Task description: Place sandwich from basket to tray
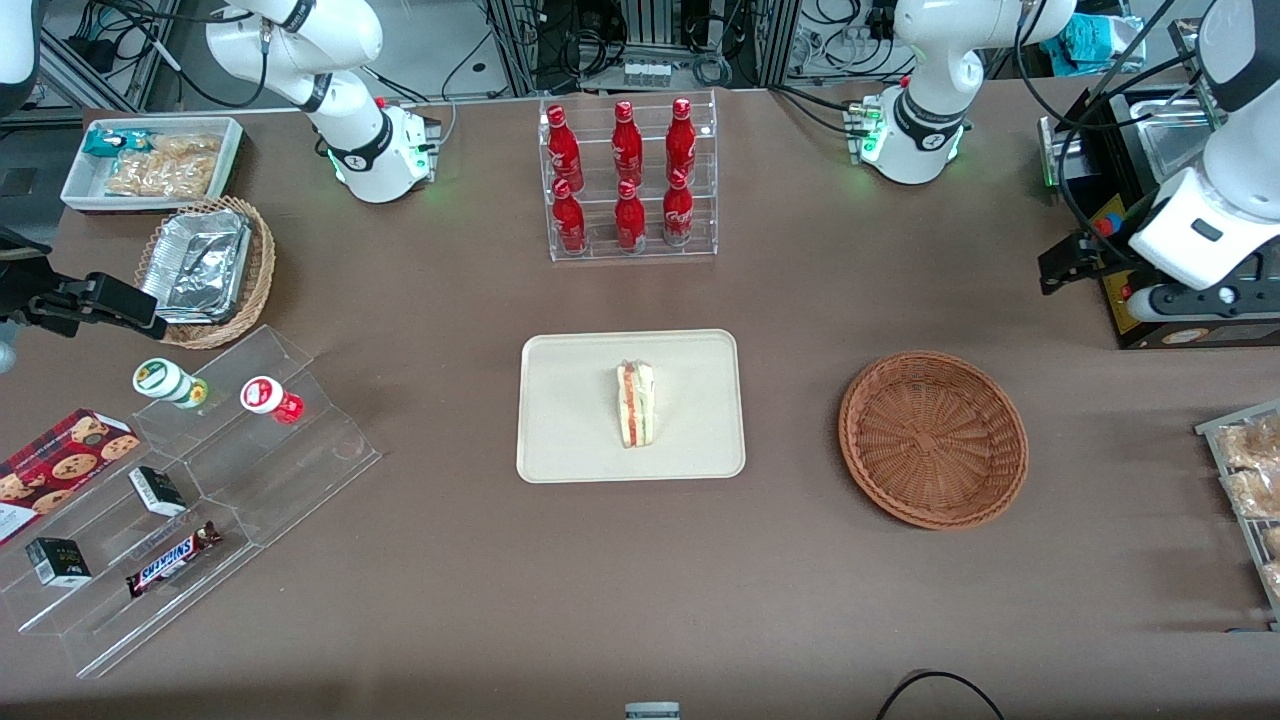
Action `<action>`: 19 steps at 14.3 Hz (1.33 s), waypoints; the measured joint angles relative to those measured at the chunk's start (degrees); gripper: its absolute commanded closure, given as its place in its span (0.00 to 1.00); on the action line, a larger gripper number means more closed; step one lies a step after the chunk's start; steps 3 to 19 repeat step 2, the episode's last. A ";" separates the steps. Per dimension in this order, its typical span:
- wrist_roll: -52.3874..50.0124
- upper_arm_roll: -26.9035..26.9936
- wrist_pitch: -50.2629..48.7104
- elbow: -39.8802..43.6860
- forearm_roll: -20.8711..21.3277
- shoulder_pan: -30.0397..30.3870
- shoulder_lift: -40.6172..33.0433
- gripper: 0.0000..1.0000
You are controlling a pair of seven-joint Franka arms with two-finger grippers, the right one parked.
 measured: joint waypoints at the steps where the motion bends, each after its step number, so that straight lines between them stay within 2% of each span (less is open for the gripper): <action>1: 0.00 0.10 0.06 0.05 -0.01 0.06 0.01 0.00; 19: 0.00 0.27 0.08 0.06 -0.62 0.10 0.08 0.00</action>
